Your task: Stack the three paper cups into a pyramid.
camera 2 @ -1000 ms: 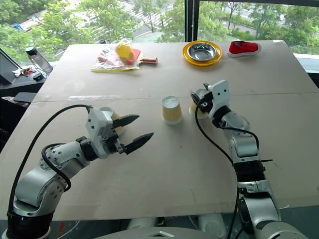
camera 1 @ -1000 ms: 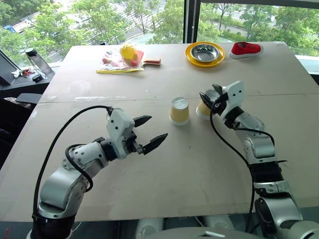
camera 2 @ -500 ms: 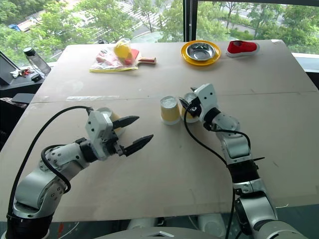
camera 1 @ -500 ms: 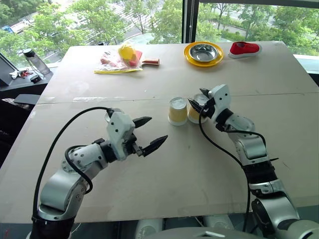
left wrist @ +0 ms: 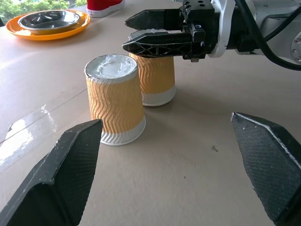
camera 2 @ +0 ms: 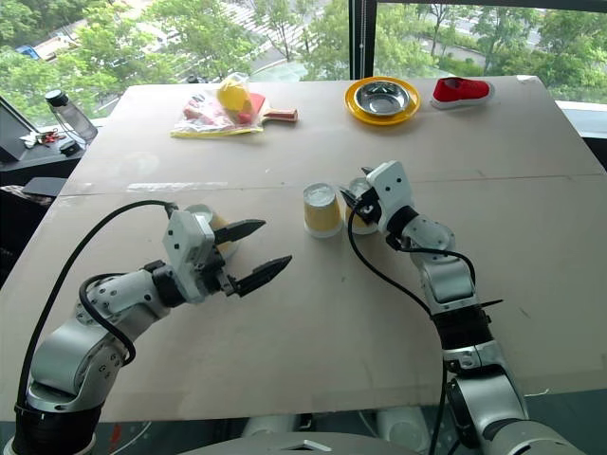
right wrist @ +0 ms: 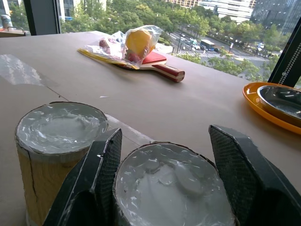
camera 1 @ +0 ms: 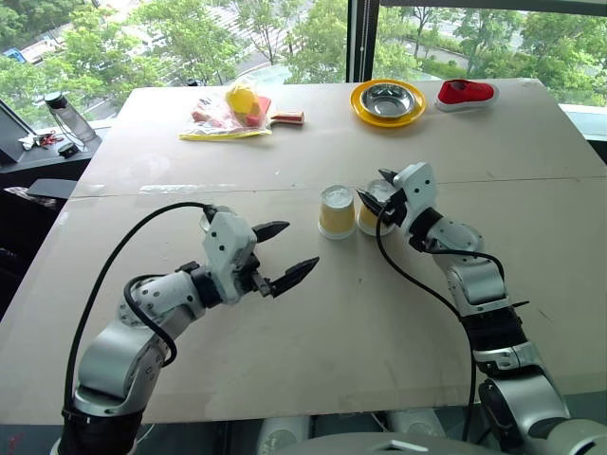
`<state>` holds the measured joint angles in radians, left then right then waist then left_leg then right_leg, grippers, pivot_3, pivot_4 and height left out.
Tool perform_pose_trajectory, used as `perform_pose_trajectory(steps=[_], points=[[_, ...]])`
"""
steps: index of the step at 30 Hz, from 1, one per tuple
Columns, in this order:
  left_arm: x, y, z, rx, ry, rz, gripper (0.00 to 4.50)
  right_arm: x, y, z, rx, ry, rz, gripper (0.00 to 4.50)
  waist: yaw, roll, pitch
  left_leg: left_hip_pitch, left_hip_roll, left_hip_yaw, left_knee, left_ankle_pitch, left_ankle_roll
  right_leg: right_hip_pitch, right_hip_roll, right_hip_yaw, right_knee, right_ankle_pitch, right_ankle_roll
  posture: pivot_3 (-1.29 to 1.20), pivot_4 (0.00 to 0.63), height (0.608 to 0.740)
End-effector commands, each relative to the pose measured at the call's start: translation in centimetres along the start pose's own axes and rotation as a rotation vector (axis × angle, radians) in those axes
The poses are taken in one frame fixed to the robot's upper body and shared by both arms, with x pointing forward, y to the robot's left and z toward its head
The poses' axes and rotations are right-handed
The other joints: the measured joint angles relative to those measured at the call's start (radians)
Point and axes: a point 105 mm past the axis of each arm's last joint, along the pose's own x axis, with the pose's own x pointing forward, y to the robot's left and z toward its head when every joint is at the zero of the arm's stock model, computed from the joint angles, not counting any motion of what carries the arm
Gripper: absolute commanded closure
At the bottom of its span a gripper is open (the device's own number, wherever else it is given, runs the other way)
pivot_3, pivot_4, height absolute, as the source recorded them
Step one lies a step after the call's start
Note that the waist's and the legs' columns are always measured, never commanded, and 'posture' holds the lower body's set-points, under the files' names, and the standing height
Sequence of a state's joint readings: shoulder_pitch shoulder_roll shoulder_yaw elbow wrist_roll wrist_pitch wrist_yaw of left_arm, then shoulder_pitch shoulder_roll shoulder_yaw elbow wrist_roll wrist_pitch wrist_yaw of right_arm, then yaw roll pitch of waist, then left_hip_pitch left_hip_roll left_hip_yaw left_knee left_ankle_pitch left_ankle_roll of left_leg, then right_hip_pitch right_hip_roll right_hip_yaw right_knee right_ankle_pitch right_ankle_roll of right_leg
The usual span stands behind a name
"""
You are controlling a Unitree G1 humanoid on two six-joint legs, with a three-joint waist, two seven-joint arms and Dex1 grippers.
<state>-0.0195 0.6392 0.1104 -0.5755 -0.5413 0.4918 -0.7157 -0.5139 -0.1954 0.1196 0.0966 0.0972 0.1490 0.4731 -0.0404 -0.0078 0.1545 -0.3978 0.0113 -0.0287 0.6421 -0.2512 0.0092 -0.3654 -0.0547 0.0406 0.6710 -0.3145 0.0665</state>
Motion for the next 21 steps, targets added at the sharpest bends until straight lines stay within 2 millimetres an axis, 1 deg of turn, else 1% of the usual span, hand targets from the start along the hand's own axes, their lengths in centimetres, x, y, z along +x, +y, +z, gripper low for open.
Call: perform_pose_trajectory(steps=[1, 2, 3, 5, 9, 12, 20, 21], points=[[0.0, 0.1, 0.8, 0.037, -0.030, -0.003, 0.00, 0.0, 0.0, 1.0, 0.003, -0.041, 0.001, 2.31, 0.000, 0.000, 0.000, 0.000, 0.000, 0.000, 0.000, 0.000, 0.000, 0.000, 0.000, 0.000, 0.000, 0.000, 0.000, 0.00, 0.150, 0.740], [0.0, 0.1, 0.8, 0.037, -0.031, -0.003, 0.00, 0.0, 0.0, 1.0, 0.007, -0.042, 0.002, 1.25, 0.000, 0.000, 0.000, 0.000, 0.000, 0.000, 0.000, 0.000, 0.000, 0.000, 0.000, 0.000, 0.000, 0.000, 0.000, 0.00, 0.150, 0.740], [0.0, 0.1, 0.9, 0.037, -0.032, -0.004, 0.00, 0.0, 0.0, 1.1, 0.011, -0.044, 0.001, 0.90, 0.000, 0.000, 0.000, 0.000, 0.000, 0.000, 0.000, 0.000, 0.000, 0.000, 0.000, 0.000, 0.000, 0.000, 0.000, 0.00, 0.150, 0.740], [0.1, 0.1, 0.9, 0.039, -0.034, -0.005, 0.00, 0.1, 0.1, 1.1, 0.017, -0.048, 0.006, 0.05, 0.000, 0.000, 0.000, 0.000, 0.000, 0.000, 0.000, 0.000, 0.000, 0.000, 0.000, 0.000, 0.000, 0.000, 0.000, 0.00, 0.150, 0.740], [0.0, 0.1, 0.9, 0.039, -0.035, -0.006, 0.00, 0.0, 0.2, 1.4, 0.035, -0.066, 0.011, 0.05, 0.000, 0.000, 0.000, 0.000, 0.000, 0.000, 0.000, 0.000, 0.000, 0.000, 0.000, 0.000, 0.000, 0.000, 0.000, 0.00, 0.150, 0.740], [0.0, 0.1, 1.0, 0.039, -0.043, -0.005, 0.00, -0.3, -0.3, 1.9, 0.049, -0.095, -0.006, 0.05, 0.000, 0.000, 0.000, 0.000, 0.000, 0.000, 0.000, 0.000, 0.000, 0.000, 0.000, 0.000, 0.000, 0.000, 0.000, 0.00, 0.150, 0.740], [-0.4, 0.2, 1.6, 0.037, -0.092, 0.048, 0.00, -2.1, -1.1, 3.5, 0.063, -0.168, 0.039, 0.05, 0.001, 0.000, 0.000, 0.000, 0.000, 0.000, 0.000, 0.000, 0.000, 0.000, 0.000, 0.000, 0.000, 0.000, 0.000, 0.00, 0.150, 0.740], [-0.6, 0.4, 1.9, 0.042, -0.113, 0.086, 0.00, -2.8, -1.4, 3.9, 0.073, -0.183, 0.054, 0.05, 0.001, 0.000, 0.000, 0.000, 0.000, 0.000, 0.000, 0.000, 0.000, 0.000, 0.000, 0.000, 0.000, 0.000, 0.000, 0.00, 0.150, 0.740]])
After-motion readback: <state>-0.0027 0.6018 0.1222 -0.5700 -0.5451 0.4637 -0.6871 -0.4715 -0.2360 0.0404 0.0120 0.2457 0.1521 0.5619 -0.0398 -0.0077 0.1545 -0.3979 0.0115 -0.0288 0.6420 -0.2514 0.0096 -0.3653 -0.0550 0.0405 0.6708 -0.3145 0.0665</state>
